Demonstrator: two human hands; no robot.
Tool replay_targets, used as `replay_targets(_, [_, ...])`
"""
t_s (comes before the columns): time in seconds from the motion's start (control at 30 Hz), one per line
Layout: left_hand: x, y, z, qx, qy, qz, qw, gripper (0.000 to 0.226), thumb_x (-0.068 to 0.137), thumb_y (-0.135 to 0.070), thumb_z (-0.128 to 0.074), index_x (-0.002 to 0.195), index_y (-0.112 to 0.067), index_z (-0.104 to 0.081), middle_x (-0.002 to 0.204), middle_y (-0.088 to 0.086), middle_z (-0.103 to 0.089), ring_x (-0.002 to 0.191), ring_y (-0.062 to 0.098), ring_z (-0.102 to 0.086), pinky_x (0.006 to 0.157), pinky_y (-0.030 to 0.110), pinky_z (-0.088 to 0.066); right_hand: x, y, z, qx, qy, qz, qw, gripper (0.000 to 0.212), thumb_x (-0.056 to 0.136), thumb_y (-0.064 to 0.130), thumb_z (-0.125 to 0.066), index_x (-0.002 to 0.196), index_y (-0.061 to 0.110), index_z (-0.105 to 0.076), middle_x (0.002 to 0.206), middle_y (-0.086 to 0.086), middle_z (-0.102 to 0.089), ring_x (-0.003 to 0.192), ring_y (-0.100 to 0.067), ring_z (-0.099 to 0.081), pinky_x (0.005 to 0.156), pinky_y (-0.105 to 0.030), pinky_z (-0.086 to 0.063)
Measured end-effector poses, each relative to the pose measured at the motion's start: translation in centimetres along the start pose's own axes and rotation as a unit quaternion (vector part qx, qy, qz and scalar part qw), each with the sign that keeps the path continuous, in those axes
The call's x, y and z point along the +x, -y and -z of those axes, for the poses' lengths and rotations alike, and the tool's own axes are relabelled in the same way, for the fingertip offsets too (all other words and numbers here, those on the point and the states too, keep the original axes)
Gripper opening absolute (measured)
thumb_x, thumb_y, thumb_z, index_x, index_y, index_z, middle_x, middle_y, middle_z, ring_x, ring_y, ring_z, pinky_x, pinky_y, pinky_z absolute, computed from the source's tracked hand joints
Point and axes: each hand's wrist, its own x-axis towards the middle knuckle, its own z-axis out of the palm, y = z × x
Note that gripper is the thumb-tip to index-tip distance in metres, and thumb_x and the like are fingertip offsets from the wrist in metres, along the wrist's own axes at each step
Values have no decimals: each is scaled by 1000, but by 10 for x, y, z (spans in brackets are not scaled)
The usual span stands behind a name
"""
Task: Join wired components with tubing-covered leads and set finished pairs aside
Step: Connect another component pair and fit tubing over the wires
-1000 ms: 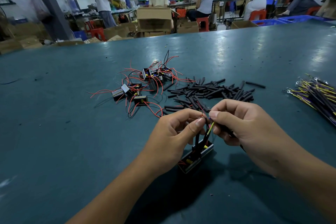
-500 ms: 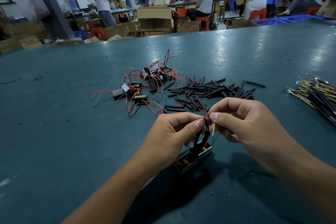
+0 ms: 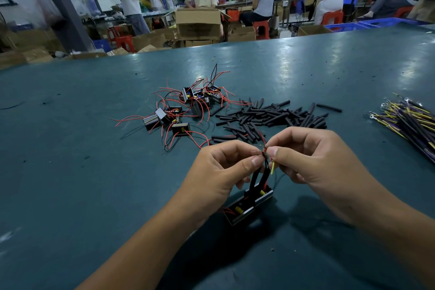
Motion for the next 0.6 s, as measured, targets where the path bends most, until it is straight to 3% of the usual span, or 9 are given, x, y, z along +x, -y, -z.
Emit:
replay_targets(0.17, [0,0,0,7,-6,-5,1000,9,84,-15,-71,87,-8,-75,78,9,-71,60,10,-51,56,23,-43,0,-1,-1,-10,-5,14,1000,14,86,9,-71,77,19,-74,56,6,-63,49,-1,-52,49,-9,-38])
replay_targets(0.4, [1,0,-3,-28,-3,14,999,11,81,-14,-70,83,-17,-80,75,5,-72,58,8,-52,55,20,-43,0,-2,-3,12,-14,7,1000,15,86,2,-70,75,12,-72,57,2,-65,46,-1,-54,47,-6,-39])
replay_targets(0.6, [0,-4,-3,27,-12,-12,999,8,84,-16,-72,89,-11,-75,78,4,-71,63,9,-56,58,21,-46,0,-3,-2,-9,-12,5,1000,16,87,6,-71,75,16,-74,57,2,-65,46,0,-52,46,-6,-38])
